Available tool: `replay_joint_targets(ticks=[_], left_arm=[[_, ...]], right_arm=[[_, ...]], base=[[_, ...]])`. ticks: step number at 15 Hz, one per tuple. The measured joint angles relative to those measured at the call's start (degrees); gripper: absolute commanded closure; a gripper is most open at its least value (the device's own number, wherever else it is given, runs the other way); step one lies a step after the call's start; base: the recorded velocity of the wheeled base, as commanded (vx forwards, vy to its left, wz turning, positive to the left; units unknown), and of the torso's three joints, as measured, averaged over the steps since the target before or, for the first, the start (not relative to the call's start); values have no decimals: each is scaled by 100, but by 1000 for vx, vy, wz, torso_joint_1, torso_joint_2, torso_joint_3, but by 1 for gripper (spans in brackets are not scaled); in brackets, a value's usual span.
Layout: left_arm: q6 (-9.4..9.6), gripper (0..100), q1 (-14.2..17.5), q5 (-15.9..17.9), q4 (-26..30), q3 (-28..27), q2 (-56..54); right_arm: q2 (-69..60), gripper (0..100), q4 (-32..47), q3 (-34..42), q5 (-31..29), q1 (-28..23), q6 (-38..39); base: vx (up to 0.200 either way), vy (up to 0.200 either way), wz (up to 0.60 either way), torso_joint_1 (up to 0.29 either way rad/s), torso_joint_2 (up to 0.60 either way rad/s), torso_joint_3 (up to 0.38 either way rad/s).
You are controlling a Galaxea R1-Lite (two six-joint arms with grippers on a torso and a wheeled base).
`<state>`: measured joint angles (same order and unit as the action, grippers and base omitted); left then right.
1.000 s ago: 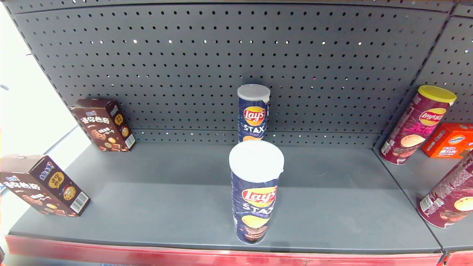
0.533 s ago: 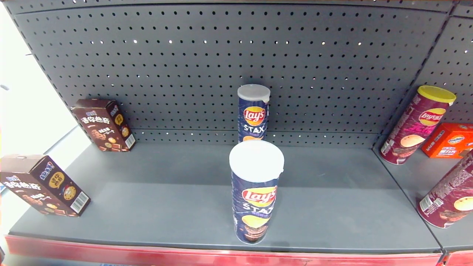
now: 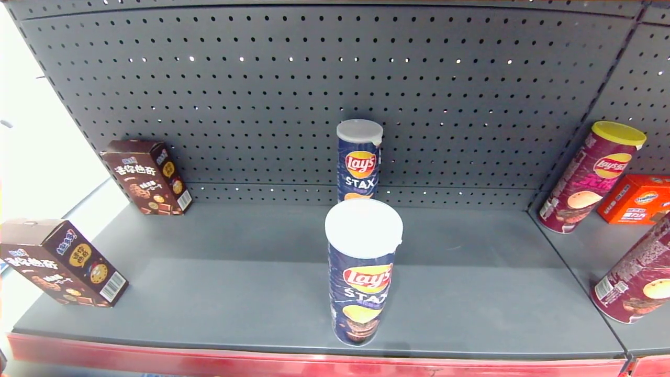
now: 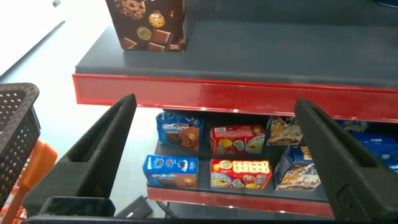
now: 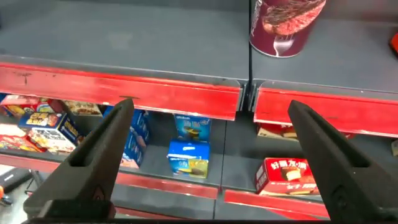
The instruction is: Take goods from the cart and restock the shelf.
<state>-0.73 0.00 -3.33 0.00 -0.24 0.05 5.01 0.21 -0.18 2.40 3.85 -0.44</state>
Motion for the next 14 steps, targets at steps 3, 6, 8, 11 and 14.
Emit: replay_joint_targets(ticks=[3,6,8,11,14], left_arm=[[2,0,0,22,0,0,0],[5,0,0,43,-5,4,0],[2,0,0,35,-5,6,0],[60,0,0,62,-2,9,0],[52,0,0,55,-7,9,0]], right_arm=[[-91,0,4,0,-2,-410,12],[-358,0,0,0,-6,-401,22],[-438,0,-2,2,-5,-393,20],[-479,0,-2,2,0,-385,15],[-491,0,-5,2,0,-383,12]], base=[[0,0,0,0,0,0],[0,0,0,0,0,0],[0,0,0,0,0,0],[0,67,0,1,2,1],[0,133,0,2,0,3]])
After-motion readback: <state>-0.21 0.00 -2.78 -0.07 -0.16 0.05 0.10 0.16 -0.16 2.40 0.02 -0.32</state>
